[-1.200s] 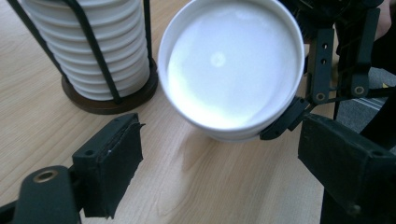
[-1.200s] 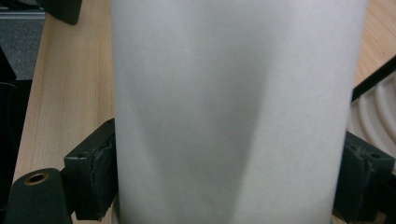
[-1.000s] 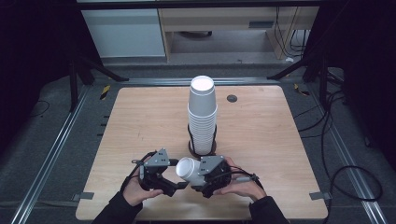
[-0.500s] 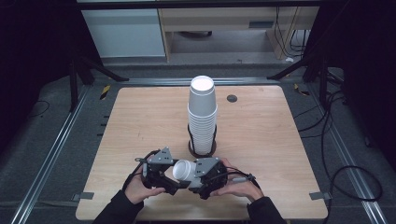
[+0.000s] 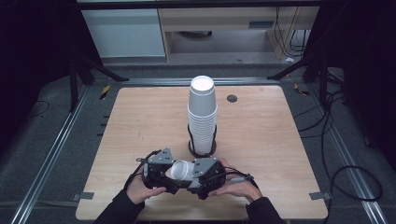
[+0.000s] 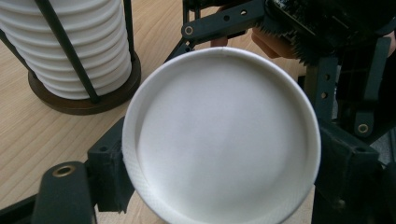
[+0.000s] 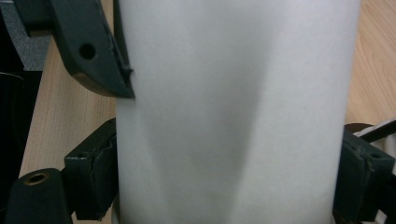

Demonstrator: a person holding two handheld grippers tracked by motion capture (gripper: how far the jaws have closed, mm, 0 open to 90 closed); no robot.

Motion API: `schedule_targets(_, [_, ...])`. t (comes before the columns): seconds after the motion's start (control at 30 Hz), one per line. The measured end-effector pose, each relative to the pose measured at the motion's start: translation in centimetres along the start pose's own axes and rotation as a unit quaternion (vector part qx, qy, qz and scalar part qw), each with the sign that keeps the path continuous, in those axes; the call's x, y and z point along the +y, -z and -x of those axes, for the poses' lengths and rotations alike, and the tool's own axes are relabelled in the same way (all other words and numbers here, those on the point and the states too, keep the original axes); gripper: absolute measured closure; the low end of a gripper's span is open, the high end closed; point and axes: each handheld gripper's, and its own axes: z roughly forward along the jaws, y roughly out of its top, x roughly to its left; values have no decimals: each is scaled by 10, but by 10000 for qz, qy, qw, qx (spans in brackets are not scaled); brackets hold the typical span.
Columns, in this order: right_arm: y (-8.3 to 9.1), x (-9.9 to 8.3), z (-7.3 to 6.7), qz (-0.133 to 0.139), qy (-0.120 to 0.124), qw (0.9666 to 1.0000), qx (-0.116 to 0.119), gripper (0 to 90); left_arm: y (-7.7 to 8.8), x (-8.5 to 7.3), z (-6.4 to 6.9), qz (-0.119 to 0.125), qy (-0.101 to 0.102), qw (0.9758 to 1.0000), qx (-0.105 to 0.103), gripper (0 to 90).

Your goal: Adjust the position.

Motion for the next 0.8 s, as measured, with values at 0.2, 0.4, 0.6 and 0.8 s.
schedule_targets(0.2, [-2,1,0,42,-6,10000,-9,117,3,0,1,55,-19,10000,23,211])
schedule_targets(0.4, [-2,1,0,139,-89,9999,-5,100,6,1,2,90,-37,9999,49,219])
schedule_targets(0.6, [1,2,1,233,-232,9995,33,61,9,1,1,101,-66,9999,102,221])
schedule_targets(0.8, [9,2,4,380,-260,9989,-90,44,14,-1,-4,106,-68,9996,256,220])
